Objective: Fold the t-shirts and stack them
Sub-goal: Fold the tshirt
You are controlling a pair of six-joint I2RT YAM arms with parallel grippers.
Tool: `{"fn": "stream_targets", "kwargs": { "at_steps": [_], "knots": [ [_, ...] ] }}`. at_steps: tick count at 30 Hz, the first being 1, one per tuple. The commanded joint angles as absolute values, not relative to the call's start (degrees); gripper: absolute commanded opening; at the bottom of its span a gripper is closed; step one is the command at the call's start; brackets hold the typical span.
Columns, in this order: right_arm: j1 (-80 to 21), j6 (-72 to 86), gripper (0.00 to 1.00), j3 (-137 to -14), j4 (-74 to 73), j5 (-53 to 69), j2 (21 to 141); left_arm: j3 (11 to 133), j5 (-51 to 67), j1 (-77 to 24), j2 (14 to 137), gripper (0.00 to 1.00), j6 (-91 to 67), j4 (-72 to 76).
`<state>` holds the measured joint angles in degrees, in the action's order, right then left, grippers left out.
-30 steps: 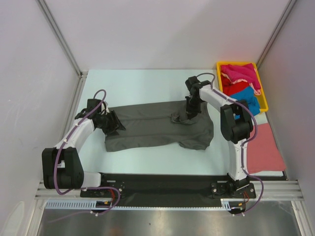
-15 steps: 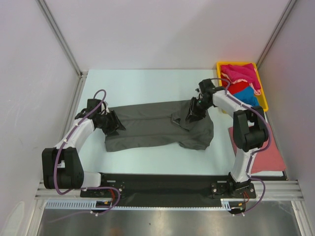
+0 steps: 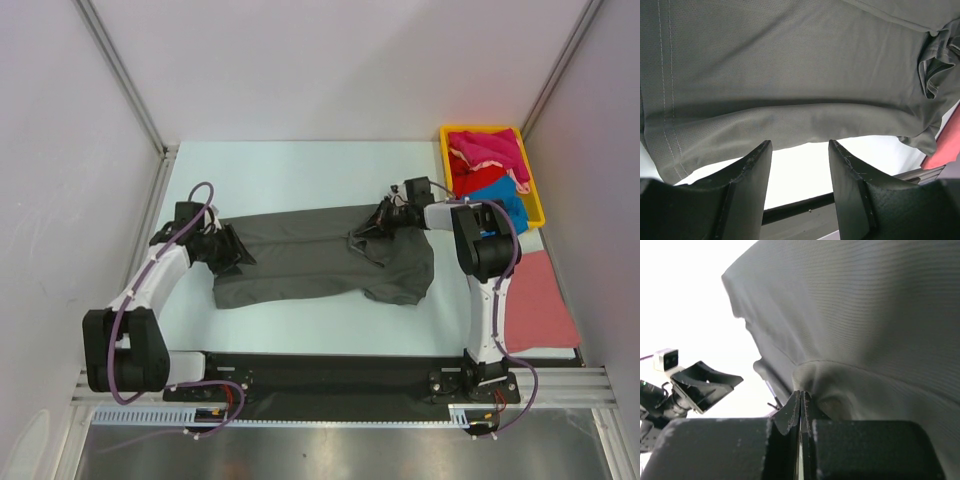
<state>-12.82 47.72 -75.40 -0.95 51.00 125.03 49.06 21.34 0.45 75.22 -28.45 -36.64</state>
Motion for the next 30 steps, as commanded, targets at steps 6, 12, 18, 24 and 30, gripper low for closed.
{"fn": "stream_targets", "kwargs": {
  "at_steps": [6,12,18,24,30],
  "knots": [
    [-14.1,41.0,0.0,-75.6,-3.2,51.3,127.7,49.8,21.5,0.4,73.6,0.55,-28.3,-37.1],
    [-14.2,31.6,0.01,-82.1,-15.2,47.9,126.2,50.5,21.3,0.4,73.8,0.56,-28.6,-36.8],
    [-14.3,32.1,0.14,-84.6,-19.9,45.4,121.8,48.0,25.9,4.1,73.5,0.59,-30.6,-33.8],
    [-9.9,25.8,0.36,-80.0,-38.3,36.2,103.2,46.8,26.3,7.0,71.9,0.61,-29.6,-33.7],
    [-4.6,25.8,0.53,-58.7,-42.0,34.9,82.4,43.9,27.3,8.3,70.2,0.6,-31.1,-32.3]
  ]
}}
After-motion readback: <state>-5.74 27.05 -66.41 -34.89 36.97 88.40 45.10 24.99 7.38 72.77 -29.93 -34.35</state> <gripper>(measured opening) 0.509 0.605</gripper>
